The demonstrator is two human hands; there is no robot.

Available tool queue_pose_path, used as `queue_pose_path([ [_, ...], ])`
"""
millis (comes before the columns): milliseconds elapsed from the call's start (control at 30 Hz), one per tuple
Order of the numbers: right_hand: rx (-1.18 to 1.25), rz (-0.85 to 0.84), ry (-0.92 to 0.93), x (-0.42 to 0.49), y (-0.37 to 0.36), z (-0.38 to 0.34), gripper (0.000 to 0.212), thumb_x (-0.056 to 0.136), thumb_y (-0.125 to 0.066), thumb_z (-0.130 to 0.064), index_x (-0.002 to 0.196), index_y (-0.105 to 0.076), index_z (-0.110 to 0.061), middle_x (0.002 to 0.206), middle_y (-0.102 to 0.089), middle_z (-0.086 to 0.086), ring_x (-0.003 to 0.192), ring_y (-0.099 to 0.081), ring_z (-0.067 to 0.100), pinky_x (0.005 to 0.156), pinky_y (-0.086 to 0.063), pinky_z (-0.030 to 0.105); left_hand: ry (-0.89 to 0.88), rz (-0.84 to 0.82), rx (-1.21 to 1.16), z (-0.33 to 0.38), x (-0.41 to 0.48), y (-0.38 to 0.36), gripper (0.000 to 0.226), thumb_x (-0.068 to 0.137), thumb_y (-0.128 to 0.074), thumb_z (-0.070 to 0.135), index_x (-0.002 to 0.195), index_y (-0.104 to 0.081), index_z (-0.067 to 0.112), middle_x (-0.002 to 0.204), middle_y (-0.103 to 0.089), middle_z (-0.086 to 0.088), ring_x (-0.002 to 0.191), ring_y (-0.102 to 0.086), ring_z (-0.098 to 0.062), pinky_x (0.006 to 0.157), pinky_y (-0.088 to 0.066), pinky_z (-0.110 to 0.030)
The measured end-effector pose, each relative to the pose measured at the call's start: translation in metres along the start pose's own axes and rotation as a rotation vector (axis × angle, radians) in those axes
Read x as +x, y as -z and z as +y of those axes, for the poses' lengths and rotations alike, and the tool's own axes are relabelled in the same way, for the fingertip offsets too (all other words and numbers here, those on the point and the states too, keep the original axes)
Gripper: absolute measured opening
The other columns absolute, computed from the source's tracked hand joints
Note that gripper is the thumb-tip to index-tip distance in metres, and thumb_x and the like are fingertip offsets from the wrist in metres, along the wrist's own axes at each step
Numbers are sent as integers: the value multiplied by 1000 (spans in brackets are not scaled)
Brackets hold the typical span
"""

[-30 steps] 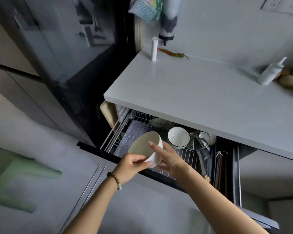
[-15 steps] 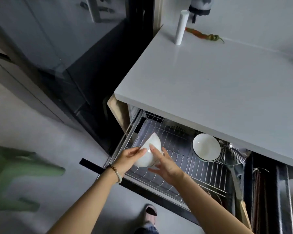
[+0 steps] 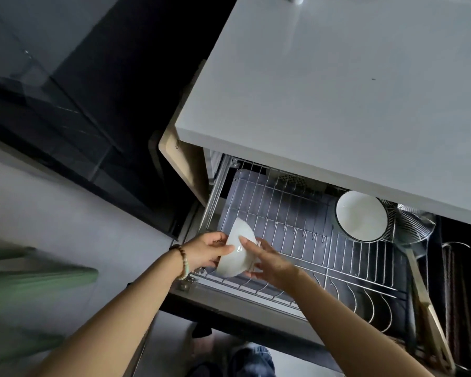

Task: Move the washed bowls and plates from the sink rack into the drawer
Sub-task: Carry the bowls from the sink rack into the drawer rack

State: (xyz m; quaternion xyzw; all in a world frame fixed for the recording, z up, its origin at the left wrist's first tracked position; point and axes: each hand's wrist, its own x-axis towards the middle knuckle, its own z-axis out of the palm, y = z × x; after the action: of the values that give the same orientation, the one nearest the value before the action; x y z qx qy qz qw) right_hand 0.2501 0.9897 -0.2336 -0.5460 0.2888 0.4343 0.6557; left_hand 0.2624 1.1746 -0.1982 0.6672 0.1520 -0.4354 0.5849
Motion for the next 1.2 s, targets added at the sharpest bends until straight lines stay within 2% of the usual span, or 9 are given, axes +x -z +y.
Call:
queue_pose_path([
  [67, -19, 6, -11, 5, -1, 3, 81, 65, -76, -52, 135, -45, -26, 135, -50, 13, 115, -56, 33, 88, -55, 39, 36, -40, 70, 0, 2, 5, 25, 89, -59, 16, 114, -56, 12, 107, -64, -2, 93, -63, -16, 71, -56, -21],
  [133, -35, 23, -15, 10, -4, 6, 69, 77, -73, -47, 135, -44, -25, 135, -50, 12, 117, -55, 32, 95, -53, 43, 67, -72, 116, 1, 5, 9, 28, 89, -60, 15, 116, -55, 10, 108, -62, -4, 88, -63, -13, 65, -56, -18],
  [300, -51, 8, -19, 16, -3, 3, 73, 71, -73, -48, 133, -45, -23, 131, -51, 10, 121, -53, 30, 95, -54, 43, 116, -137, 91, 0, 15, 16, 35, 88, -60, 11, 121, -50, 9, 114, -62, -12, 100, -64, -24, 76, -58, -29],
  [433, -86, 7, -23, 15, 1, 5, 47, 86, -68, -38, 125, -46, -24, 114, -56, 4, 113, -56, 28, 101, -50, 48, 112, -145, 129, -4, 15, 15, 30, 88, -60, 10, 116, -53, 16, 118, -61, -12, 102, -63, -23, 77, -57, -27],
  [667, -73, 61, -37, 23, -10, 30, 57, 85, -71, -38, 134, -46, -20, 108, -57, 6, 97, -57, 27, 94, -54, 48, 107, -110, 293, -14, 13, 13, 40, 91, -57, 12, 130, -48, 10, 124, -61, -13, 110, -61, -22, 84, -55, -29],
  [733, -76, 67, -38, 26, -14, 30, 58, 86, -70, -38, 134, -45, -21, 106, -56, 5, 97, -57, 26, 94, -54, 47, 104, -64, 312, -15, 14, 12, 39, 91, -56, 12, 129, -48, 8, 126, -60, -12, 110, -60, -22, 77, -56, -25],
  [900, -59, 6, -60, 30, -12, 33, 64, 84, -70, -44, 137, -43, -21, 127, -52, 10, 106, -59, 29, 92, -56, 45, 85, -23, 375, -17, 19, 9, 32, 91, -57, 13, 120, -54, 3, 120, -63, -14, 109, -61, -25, 88, -54, -38],
  [1067, -42, -40, -63, 32, -5, 37, 79, 70, -76, -51, 138, -45, -24, 136, -50, 10, 106, -61, 29, 86, -58, 41, 94, -23, 353, -19, 20, 6, 31, 90, -58, 13, 120, -55, 4, 119, -63, -11, 108, -61, -22, 75, -56, -25],
  [1200, -116, -34, -75, 30, -2, 34, 76, 76, -76, -54, 139, -44, -25, 139, -47, 8, 117, -57, 33, 86, -58, 40, 100, -4, 339, -20, 21, 7, 28, 88, -61, 12, 115, -56, 4, 115, -64, -13, 106, -62, -23, 81, -56, -31],
])
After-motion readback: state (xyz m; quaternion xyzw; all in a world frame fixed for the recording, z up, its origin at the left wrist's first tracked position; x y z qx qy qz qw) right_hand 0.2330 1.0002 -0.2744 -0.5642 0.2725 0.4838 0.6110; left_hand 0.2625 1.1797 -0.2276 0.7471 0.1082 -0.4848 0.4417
